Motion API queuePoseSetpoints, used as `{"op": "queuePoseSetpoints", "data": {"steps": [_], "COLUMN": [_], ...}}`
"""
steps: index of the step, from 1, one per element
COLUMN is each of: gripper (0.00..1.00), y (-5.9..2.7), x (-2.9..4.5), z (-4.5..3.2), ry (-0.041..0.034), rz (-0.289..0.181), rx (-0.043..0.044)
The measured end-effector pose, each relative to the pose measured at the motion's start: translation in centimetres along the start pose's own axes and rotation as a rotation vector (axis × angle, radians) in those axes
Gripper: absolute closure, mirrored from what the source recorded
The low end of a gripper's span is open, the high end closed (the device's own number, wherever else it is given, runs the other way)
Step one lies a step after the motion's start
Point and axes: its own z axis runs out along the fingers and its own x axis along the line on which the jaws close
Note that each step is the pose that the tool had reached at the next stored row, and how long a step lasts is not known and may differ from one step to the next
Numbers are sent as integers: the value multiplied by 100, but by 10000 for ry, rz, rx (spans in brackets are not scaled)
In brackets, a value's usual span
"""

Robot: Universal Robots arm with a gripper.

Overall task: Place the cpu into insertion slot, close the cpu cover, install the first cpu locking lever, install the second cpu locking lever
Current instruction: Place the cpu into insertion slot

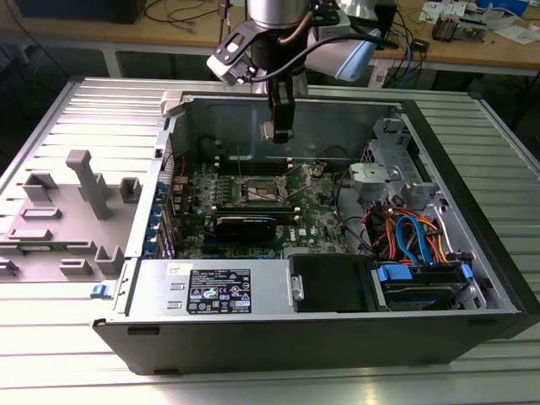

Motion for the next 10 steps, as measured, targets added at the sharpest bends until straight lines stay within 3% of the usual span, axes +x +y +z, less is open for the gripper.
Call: {"op": "queuePoseSetpoints", "data": {"steps": [10], "gripper": [46], "y": [-4], "x": [-1], "z": [36], "ry": [-27], "rz": [319], "rx": [-7]}}
